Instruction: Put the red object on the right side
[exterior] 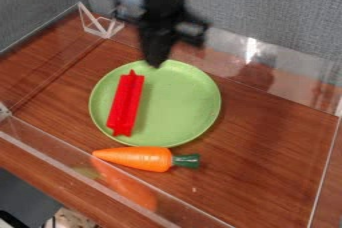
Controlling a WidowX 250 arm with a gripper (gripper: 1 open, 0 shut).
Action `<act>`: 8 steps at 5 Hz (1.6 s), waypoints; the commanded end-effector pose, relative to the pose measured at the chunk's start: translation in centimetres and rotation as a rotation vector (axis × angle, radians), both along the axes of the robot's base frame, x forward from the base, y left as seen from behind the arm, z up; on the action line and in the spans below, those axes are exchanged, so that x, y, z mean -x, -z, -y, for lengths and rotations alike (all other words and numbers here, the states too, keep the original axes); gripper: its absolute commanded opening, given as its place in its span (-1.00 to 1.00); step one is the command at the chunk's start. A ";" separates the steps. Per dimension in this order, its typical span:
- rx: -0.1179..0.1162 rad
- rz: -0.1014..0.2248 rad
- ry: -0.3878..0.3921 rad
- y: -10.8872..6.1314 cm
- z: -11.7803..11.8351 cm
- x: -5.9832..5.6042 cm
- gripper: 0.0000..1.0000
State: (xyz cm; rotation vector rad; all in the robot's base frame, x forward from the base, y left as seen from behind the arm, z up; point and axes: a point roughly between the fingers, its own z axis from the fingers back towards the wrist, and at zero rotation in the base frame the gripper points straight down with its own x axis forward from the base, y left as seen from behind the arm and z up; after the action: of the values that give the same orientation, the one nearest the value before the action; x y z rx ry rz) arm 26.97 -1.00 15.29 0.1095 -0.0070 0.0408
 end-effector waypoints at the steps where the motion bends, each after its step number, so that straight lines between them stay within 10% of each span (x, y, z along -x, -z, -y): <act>1: 0.007 0.084 -0.046 -1.0 -1.4 1.7 1.00; 5: 0.069 0.118 -0.102 5.5 -3.7 3.2 1.00; 6: 0.076 0.115 -0.108 6.5 -3.8 3.1 -1.00; 8: 0.009 0.142 -0.064 0.5 -1.2 1.2 -1.00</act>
State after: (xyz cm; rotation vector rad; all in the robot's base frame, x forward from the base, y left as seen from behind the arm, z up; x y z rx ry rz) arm 25.29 0.23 13.18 0.1034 -0.0854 0.1089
